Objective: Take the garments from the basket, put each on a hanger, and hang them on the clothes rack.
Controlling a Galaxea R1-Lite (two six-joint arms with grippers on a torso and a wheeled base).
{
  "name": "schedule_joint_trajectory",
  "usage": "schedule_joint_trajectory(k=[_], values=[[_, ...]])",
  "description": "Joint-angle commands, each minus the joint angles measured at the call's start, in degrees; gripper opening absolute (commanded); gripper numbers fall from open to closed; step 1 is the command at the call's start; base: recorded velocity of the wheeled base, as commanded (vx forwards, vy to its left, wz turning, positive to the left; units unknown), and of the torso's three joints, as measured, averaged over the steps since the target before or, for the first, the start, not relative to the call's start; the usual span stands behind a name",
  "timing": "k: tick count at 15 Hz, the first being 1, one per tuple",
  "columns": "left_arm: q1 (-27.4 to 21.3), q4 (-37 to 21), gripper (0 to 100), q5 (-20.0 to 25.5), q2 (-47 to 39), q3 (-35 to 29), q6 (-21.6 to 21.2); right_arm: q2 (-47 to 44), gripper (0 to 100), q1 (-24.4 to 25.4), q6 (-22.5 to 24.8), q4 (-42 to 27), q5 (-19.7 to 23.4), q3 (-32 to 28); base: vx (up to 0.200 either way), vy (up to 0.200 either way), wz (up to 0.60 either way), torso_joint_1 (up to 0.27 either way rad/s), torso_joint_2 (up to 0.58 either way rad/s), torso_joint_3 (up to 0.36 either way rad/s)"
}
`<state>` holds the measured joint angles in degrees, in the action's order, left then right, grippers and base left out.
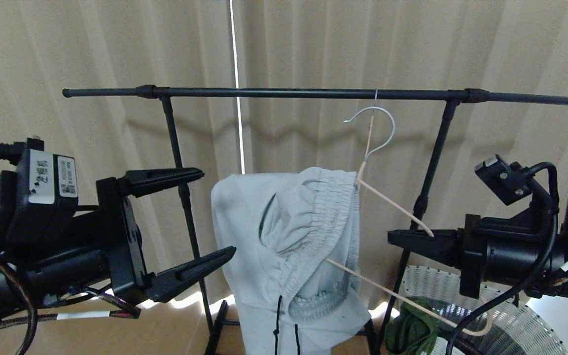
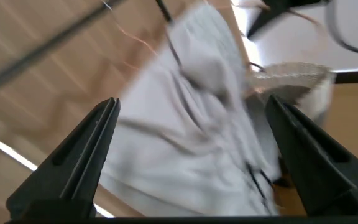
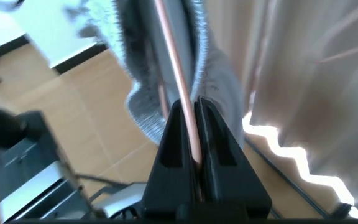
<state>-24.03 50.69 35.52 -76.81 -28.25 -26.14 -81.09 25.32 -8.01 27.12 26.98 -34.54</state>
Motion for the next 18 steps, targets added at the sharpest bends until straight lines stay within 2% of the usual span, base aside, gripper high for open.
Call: schedule_joint_trajectory(k=[1, 3, 5, 7, 8, 9, 11, 12, 13, 14, 15, 16, 18], values=[[0.2, -0.2, 100, 0.0, -2.8, -3.3, -3.0, -0.4, 0, 3.1, 0.6, -0.1, 0.0, 0.0, 0.000, 0.000, 0.00, 0.000, 0.00, 0.000], [0.3, -0.2, 100, -1.5, -7.6, -4.3, -9.7, -1.2, 0, 4.6, 1.9, -1.5, 0.0, -0.4, 0.000, 0.000, 0.00, 0.000, 0.00, 0.000], [0.2, -0.1, 100, -4.5, -10.0, -4.8, -10.7, -1.3, 0, 5.4, 2.1, -1.5, 0.0, -0.4, 0.000, 0.000, 0.00, 0.000, 0.00, 0.000], [0.2, -0.9, 100, -6.3, -11.0, -6.4, -7.8, -1.1, 0, 5.6, 2.4, -1.5, 0.0, -0.4, 0.000, 0.000, 0.00, 0.000, 0.00, 0.000], [0.0, -3.6, 100, -7.0, -10.7, -7.9, -5.7, -1.0, 0, 5.6, 2.5, -1.5, -0.1, -0.3, 0.000, 0.000, 0.00, 0.000, 0.00, 0.000], [-0.2, -7.5, 100, -7.0, -10.2, -10.4, -3.6, -1.0, 0, 5.9, 2.6, -1.5, 0.0, -0.2, 0.000, 0.000, 0.00, 0.000, 0.00, 0.000], [-0.8, -19.0, 100, -6.9, -7.1, -17.1, 2.3, -1.1, 0, 6.2, 3.5, -1.5, 0.0, 0.0, 0.000, 0.000, 0.00, 0.000, 0.00, 0.000], [-0.3, -24.7, 100, -7.0, -6.2, -20.5, 3.3, -1.1, 0, 6.2, 3.7, -1.5, 0.0, 0.0, 0.000, 0.000, 0.00, 0.000, 0.00, 0.000], [0.8, -30.0, 100, -7.0, -6.2, -24.0, 2.1, -1.1, 0, 6.3, 4.0, -1.6, 0.0, -0.1, 0.000, 0.000, 0.00, 0.000, 0.00, 0.000], [1.9, -36.8, 100, -7.0, -6.3, -28.0, -2.3, -1.2, 0, 7.0, 4.5, -1.6, 0.0, -0.3, 0.000, 0.000, 0.00, 0.000, 0.00, 0.000], [1.9, -36.8, 100, -7.0, -6.3, -28.0, -2.3, -1.1, 0, 7.0, 4.5, -1.6, 0.0, -0.3, 0.000, 0.000, 0.00, 0.000, 0.00, 0.000], [0.8, -43.3, 100, -7.0, -6.4, -31.1, -9.9, -1.2, 0, 7.3, 4.9, -2.3, 0.0, -0.8, 0.000, 0.000, 0.00, 0.000, 0.00, 0.000], [-2.1, -48.3, 100, -7.0, -6.1, -32.0, -13.5, -1.2, 0, 7.3, 5.2, -4.4, 0.0, -1.9, 0.000, 0.000, 0.00, 0.000, 0.00, 0.000]])
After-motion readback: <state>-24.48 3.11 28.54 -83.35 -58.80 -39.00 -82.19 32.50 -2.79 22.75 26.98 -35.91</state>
